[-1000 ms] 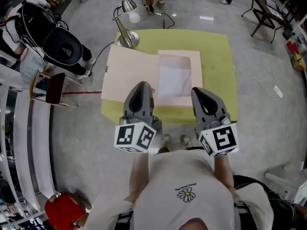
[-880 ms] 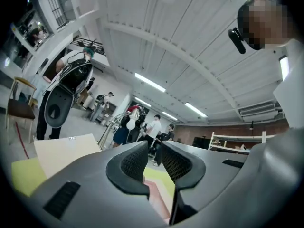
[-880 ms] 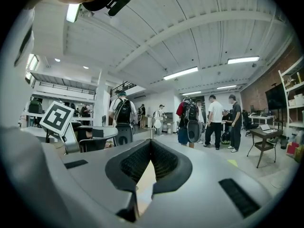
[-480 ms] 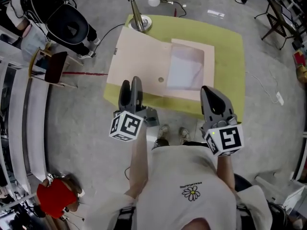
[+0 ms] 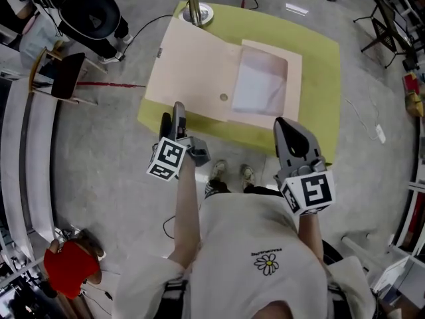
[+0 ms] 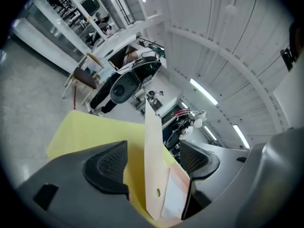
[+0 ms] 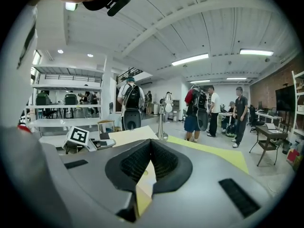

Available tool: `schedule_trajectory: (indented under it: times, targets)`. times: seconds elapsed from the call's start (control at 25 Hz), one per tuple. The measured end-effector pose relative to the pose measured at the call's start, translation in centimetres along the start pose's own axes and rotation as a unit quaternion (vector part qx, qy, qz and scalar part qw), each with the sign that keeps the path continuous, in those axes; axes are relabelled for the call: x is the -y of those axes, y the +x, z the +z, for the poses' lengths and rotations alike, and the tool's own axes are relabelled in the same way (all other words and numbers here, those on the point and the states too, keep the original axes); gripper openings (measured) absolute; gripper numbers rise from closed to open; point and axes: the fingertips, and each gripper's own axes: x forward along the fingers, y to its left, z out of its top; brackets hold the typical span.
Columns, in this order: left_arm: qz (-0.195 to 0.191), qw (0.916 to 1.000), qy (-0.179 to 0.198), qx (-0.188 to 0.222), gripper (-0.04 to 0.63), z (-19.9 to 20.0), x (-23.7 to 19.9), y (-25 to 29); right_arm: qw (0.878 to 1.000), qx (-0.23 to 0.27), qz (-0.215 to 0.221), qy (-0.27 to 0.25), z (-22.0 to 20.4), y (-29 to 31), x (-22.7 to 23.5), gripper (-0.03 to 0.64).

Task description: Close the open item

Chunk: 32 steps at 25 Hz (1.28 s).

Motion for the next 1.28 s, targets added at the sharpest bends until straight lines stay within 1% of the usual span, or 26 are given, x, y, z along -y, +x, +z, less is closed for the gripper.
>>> schedule_trajectory:
  times: [0.08,0.2,0.24,0.32,0.4,0.48,0.56,0.72,0.8,0.96,1.04,1.12,1.28]
  targets:
    - [-0.010,0.9998,0.000,-0.016,0.334,-0.5,-0.3,1.1,1.000,-0.006,0.008,-0.010,-0.1,0.3,-0.8,0.012]
    - [-0.041,0.9988,-0.012,-0.025,0.331,-0.7,-0.1,2.7,0.999,-0.016,0.004,-0.036,-0.4,0.7,-1.0,0.012]
    - [-0.046,0.9986,-0.014,-0.023,0.314,-0.7,-0.2,3.1,0.999,-0.019,0.000,-0.043,-0.5,0.7,-0.9,0.012]
    - [-0.041,0.9989,-0.004,-0.023,0.272,-0.8,-0.7,3.8,0.999,-0.023,-0.008,-0.047,-0.5,0.6,-0.6,0.012]
    - [-0.034,0.9988,0.010,-0.033,0.220,-0.9,-1.2,4.5,0.999,-0.023,-0.013,-0.040,-0.4,0.6,-0.4,0.012]
    - [-0.035,0.9983,0.016,-0.044,0.143,-1.1,-1.5,5.2,0.999,-0.024,-0.015,-0.034,-0.6,0.6,-0.5,0.012]
    - [-0.030,0.9981,0.021,-0.049,0.102,-1.3,-2.0,5.5,0.999,-0.029,-0.017,-0.034,-1.1,0.5,-0.7,0.012]
    - [-0.031,0.9978,0.027,-0.053,0.047,-1.7,-2.1,5.8,0.998,-0.036,-0.021,-0.039,-1.6,0.4,-0.9,0.012]
    - [-0.036,0.9972,0.037,-0.055,0.029,-1.7,-1.7,6.0,0.998,-0.035,-0.023,-0.042,-1.6,0.5,-0.8,0.012]
    - [-0.050,0.9961,0.051,-0.052,0.018,-1.8,-0.5,5.8,0.997,-0.050,-0.031,-0.040,-2.1,0.3,-0.5,0.012]
    - [-0.057,0.9947,0.067,-0.053,0.018,-1.8,0.2,5.6,0.997,-0.055,-0.034,-0.040,-2.2,0.2,-0.6,0.012]
    - [-0.069,0.9918,0.093,-0.054,0.018,-1.7,1.3,5.4,0.997,-0.055,-0.035,-0.040,-2.2,0.1,-0.7,0.012]
    - [-0.092,0.9822,0.154,-0.057,0.018,-1.9,4.0,4.8,0.998,-0.039,-0.038,-0.041,-2.0,0.1,-0.6,0.012]
